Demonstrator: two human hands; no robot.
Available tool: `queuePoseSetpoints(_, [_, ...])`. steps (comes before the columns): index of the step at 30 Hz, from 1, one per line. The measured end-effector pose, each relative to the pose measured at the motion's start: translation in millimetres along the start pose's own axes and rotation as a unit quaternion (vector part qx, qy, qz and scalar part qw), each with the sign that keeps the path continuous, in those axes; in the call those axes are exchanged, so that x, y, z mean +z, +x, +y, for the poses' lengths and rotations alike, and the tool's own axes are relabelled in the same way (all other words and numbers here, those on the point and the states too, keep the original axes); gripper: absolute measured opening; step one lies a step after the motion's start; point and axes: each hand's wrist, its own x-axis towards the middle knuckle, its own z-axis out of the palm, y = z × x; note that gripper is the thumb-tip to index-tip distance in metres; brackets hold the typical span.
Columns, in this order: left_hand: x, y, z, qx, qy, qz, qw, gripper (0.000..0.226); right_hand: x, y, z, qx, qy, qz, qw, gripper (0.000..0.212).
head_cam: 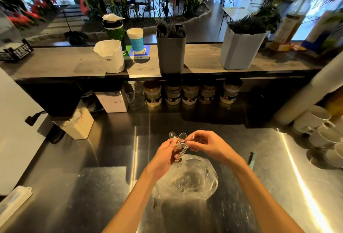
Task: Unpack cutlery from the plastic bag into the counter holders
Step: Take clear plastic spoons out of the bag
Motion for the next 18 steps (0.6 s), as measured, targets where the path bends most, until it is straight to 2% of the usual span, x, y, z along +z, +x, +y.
queuePoseSetpoints(5, [-3,-7,2,-0.052,-0.059,-0.036,0.996,0.02,-6,13,-12,-0.019,-0.136,-0.026,0.99,0.022])
queuePoseSetpoints(12, [-7,-14,4,-0.05,-0.098,-0.054,0.993,0.031,4,15,-24,-0.048,-0.217,-0.054,0.973,0.02])
queuePoseSetpoints(18, [-18,-16,2,-0.061,-0.115,-0.07,0.989,0.026,-2,15,-28,-0.061,-0.284,-0.121,0.949,0.016])
